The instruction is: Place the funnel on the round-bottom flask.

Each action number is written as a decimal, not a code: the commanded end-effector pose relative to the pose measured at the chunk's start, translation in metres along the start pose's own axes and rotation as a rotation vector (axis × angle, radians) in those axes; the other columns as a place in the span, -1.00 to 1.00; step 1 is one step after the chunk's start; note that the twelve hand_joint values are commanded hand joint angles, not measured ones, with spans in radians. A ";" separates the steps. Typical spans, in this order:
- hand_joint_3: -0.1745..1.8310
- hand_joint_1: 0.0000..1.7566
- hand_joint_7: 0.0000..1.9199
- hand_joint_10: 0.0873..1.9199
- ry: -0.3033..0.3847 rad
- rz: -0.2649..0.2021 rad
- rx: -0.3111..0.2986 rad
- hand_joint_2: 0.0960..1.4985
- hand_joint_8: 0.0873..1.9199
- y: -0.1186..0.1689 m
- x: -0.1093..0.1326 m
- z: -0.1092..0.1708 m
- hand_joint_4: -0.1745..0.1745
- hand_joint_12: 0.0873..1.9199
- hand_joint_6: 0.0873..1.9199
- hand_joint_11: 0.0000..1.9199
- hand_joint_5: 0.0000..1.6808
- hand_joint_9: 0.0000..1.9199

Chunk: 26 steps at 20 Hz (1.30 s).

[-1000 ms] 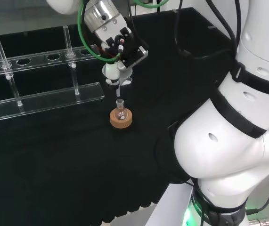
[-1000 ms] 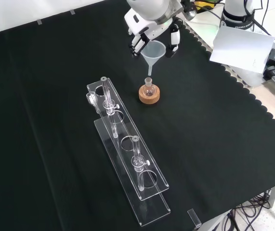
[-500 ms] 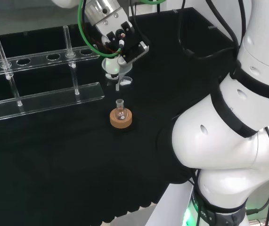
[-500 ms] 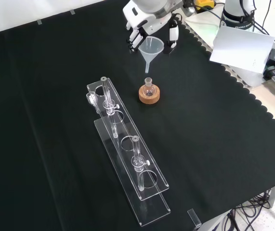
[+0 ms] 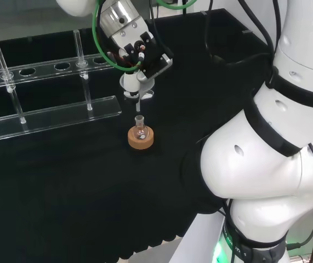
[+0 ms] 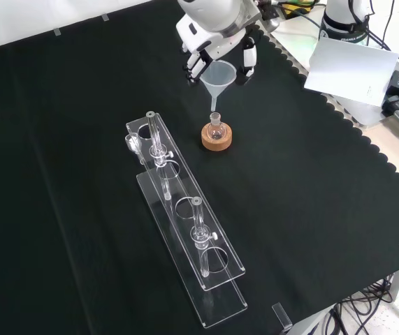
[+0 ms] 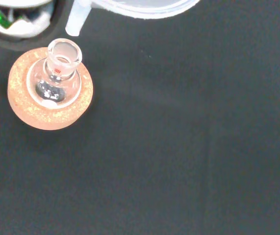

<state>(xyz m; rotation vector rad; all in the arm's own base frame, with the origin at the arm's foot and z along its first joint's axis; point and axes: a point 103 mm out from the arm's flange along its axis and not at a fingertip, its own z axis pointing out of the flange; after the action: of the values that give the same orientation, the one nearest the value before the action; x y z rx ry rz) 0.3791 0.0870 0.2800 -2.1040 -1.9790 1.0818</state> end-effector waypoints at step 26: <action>-0.13 -0.07 -0.07 -0.74 -0.003 -0.043 0.075 -0.10 -0.44 0.031 0.000 0.034 0.27 0.22 -0.30 -0.19 -0.01 0.18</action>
<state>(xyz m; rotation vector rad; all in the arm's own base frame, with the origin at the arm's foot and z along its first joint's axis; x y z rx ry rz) 0.3901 0.0684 0.2449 -2.0323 -1.9401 1.1321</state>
